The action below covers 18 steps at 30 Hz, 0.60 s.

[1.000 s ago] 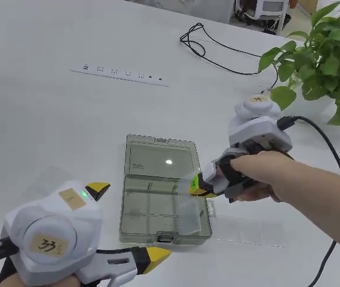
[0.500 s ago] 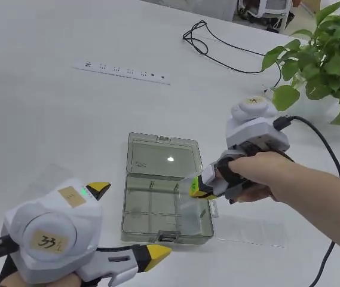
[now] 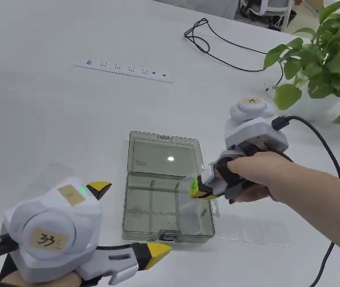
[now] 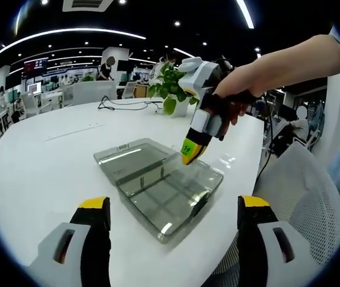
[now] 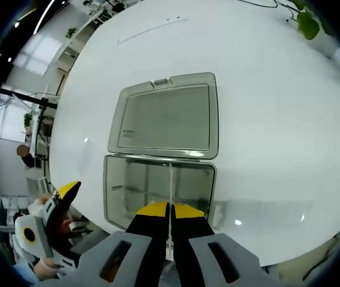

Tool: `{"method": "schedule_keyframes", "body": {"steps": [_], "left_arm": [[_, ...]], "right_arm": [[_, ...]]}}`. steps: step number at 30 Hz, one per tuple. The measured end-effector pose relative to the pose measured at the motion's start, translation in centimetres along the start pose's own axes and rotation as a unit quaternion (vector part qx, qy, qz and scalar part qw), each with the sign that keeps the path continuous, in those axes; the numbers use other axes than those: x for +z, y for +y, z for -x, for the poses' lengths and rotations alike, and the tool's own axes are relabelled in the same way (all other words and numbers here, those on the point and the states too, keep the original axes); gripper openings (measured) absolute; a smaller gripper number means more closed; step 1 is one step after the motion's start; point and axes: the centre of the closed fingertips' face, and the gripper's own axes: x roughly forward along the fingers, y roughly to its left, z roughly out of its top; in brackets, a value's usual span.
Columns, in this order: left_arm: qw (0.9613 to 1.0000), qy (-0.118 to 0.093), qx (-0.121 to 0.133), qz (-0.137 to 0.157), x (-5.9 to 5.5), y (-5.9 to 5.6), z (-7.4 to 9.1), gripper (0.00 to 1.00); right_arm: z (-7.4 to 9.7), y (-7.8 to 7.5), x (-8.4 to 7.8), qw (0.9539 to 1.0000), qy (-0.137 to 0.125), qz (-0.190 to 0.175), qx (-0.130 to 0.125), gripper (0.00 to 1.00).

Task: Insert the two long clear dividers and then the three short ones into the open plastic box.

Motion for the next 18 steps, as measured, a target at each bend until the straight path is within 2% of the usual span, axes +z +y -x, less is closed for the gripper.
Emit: {"method": "schedule_keyframes", "body": {"steps": [18], "left_arm": [[1.0000,0.000,-0.001,0.006,-0.26,0.02,0.10,0.88]], "right_arm": [[-0.12,0.04,-0.11,1.0000,-0.004,0.002,-0.004,0.02]]}}
